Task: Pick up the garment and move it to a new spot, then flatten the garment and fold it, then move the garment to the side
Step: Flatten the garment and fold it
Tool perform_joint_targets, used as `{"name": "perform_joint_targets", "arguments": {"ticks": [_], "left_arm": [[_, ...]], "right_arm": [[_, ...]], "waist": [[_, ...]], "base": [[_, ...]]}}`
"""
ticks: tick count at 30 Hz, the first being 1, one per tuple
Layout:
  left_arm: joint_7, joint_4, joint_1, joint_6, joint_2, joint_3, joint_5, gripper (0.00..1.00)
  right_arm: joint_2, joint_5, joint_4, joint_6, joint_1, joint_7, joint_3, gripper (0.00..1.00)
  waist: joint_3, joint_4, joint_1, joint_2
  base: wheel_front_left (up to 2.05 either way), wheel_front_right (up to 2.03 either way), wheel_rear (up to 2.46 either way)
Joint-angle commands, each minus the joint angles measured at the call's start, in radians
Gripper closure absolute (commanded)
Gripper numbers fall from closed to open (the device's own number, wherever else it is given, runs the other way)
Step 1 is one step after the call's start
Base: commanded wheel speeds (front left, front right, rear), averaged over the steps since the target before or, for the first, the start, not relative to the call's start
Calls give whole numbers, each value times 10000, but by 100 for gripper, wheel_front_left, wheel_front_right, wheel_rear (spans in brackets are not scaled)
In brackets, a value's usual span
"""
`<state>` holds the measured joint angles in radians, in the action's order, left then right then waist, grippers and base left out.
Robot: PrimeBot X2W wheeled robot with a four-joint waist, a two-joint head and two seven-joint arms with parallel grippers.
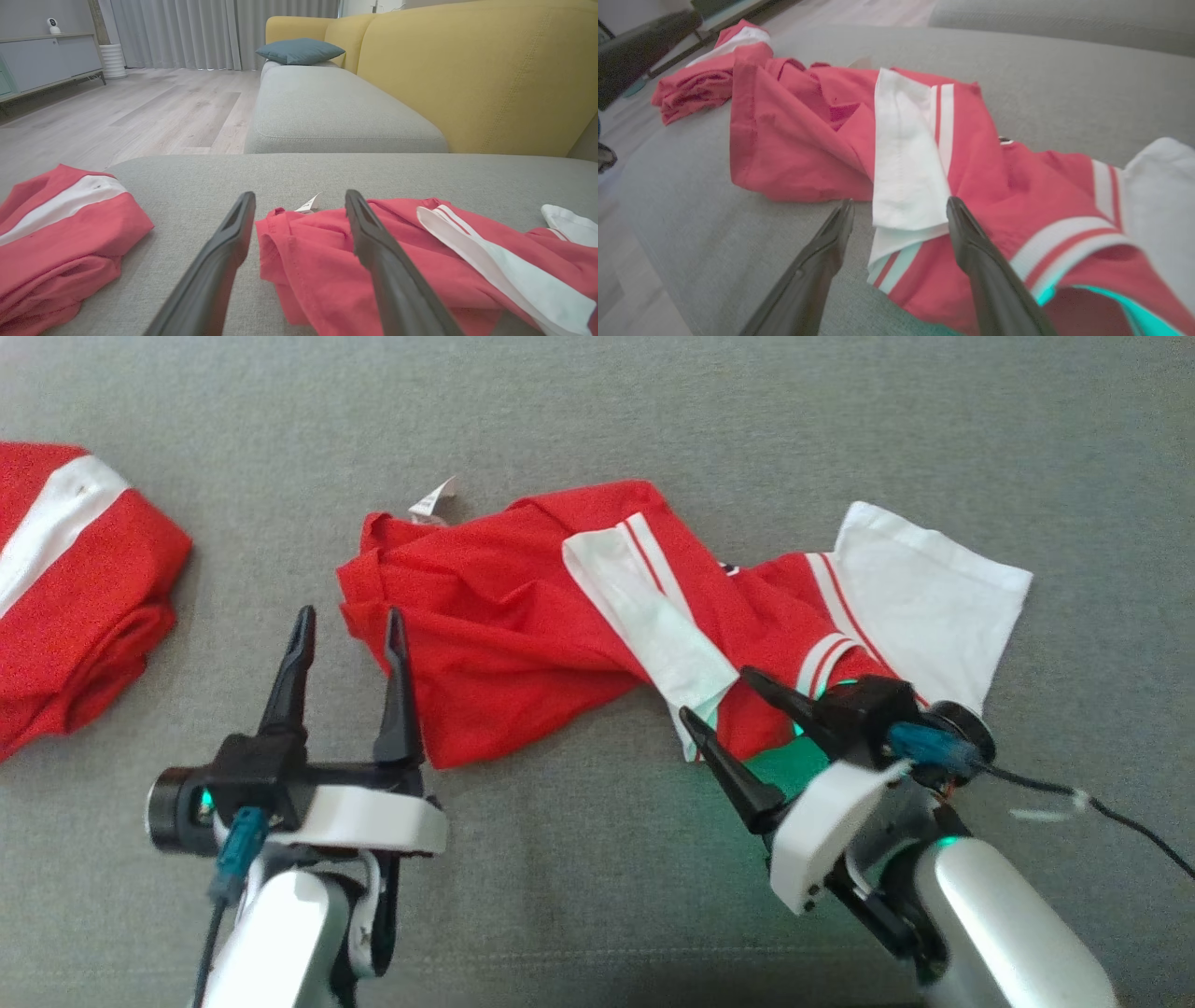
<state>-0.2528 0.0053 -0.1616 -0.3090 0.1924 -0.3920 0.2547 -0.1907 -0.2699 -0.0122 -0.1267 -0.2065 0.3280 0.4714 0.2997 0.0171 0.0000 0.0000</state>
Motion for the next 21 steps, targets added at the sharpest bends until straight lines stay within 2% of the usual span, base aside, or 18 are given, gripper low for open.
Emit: {"name": "perform_joint_targets", "arguments": {"ticks": [1, 9, 10, 11, 12, 13, 17, 21], "left_arm": [[-89, -244, -391, 47, 1, 262, -152, 0], [-89, -139, -537, 195, -251, 302, -276, 0], [-89, -127, -552, 217, -285, 312, -297, 0], [-89, -117, -565, 238, -317, 328, -314, 0], [-89, -110, -576, 262, -347, 347, -329, 0], [-89, -104, -583, 285, -372, 370, -346, 0], [-89, -90, -564, 359, -446, 466, -431, 0], [-89, -100, -501, 413, -494, 575, -506, 0]], "right_arm": [[-82, 45, 6, -40, -423, 191, 308, 0], [-115, 227, 1100, -40, -1316, 320, 985, 0], [-90, 230, 1215, -40, -1395, 278, 1006, 6], [-55, 228, 1330, -40, -1441, 249, 976, 51], [-11, 209, 1403, -40, -1468, 191, 943, 82], [35, 199, 1432, -40, -1485, 106, 886, 100], [90, 11, 1313, -40, -1408, -140, 640, 100], [-26, -93, 641, -40, -1245, -502, 57, 100]], "waist": [[163, 158, 0, 0], [435, 322, 0, 0], [453, 340, 0, 0], [465, 356, 0, 0], [473, 372, 0, 0], [476, 384, 0, 0], [447, 377, 0, 0], [393, 285, 0, 0]], "base": [[0, 0, 0], [0, 0, 0], [0, 0, 0], [0, 0, 0], [0, 0, 0], [0, 0, 0], [0, 0, 0], [0, 0, 0]]}}
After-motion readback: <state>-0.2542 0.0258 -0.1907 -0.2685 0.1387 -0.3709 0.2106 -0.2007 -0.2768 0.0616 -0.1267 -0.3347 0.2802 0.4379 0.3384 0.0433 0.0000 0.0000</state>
